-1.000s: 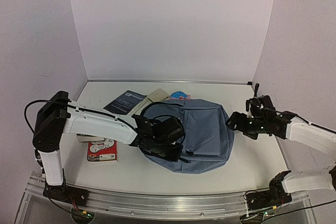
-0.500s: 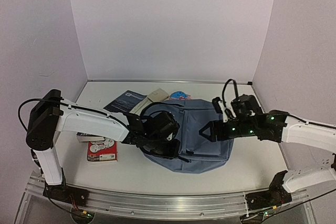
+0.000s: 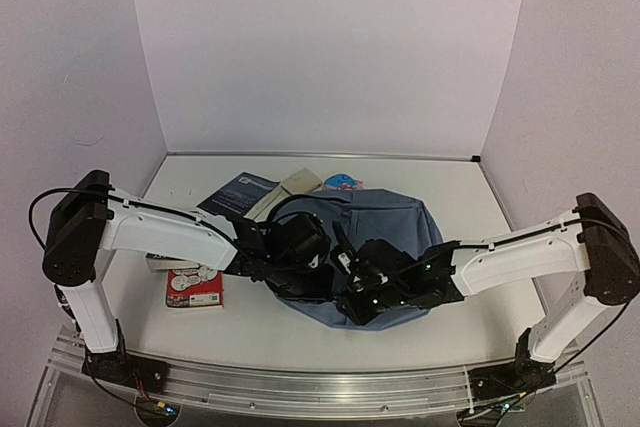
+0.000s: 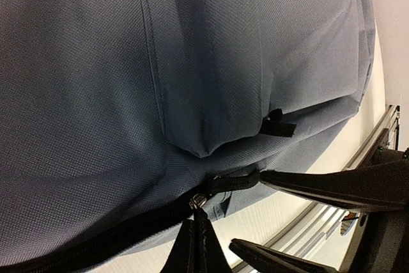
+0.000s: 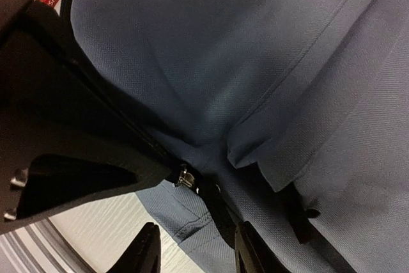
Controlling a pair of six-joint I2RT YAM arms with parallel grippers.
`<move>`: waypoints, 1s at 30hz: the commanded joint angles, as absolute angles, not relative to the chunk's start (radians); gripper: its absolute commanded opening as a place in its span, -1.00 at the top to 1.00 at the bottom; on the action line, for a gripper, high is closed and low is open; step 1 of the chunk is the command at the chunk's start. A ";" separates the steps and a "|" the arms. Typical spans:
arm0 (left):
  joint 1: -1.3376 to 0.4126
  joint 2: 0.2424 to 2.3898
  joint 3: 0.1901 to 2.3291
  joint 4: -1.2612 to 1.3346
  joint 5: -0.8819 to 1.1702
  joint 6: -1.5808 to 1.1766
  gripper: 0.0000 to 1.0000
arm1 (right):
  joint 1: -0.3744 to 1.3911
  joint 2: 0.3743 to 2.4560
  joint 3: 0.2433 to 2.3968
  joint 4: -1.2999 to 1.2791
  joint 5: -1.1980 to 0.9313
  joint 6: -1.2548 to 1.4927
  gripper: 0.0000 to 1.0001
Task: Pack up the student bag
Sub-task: Unzip the student bag at the center of the board.
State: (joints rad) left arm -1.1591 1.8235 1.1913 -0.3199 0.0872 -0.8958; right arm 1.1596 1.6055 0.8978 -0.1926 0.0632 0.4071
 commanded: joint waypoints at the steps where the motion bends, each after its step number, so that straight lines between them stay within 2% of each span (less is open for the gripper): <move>1: -1.150 1.772 1.185 -0.288 0.086 -0.914 1.00 | 1.176 1.649 0.954 -0.167 0.138 0.375 0.21; 3: -1.150 1.771 1.185 -0.288 0.086 -0.912 1.00 | 1.180 1.667 0.955 -0.167 0.146 0.372 0.24; 7: -1.147 1.769 1.183 -0.287 0.081 -0.907 1.00 | 1.184 1.707 0.956 -0.167 0.166 0.370 0.45; 12: -1.141 1.768 1.177 -0.286 0.083 -0.910 1.00 | 1.184 1.727 0.944 -0.163 0.200 0.379 0.56; 19: -1.131 1.751 1.142 -0.261 0.077 -0.937 1.00 | 1.185 1.709 0.914 -0.151 0.251 0.420 0.97; 30: -1.116 1.709 1.085 -0.214 0.071 -0.971 0.99 | 1.185 1.676 0.881 -0.144 0.300 0.469 1.00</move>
State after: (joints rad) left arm -1.1310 1.7764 1.0978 -0.2590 0.0868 -0.9474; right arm 1.1854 1.7116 0.8998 -0.1349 0.2328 0.4379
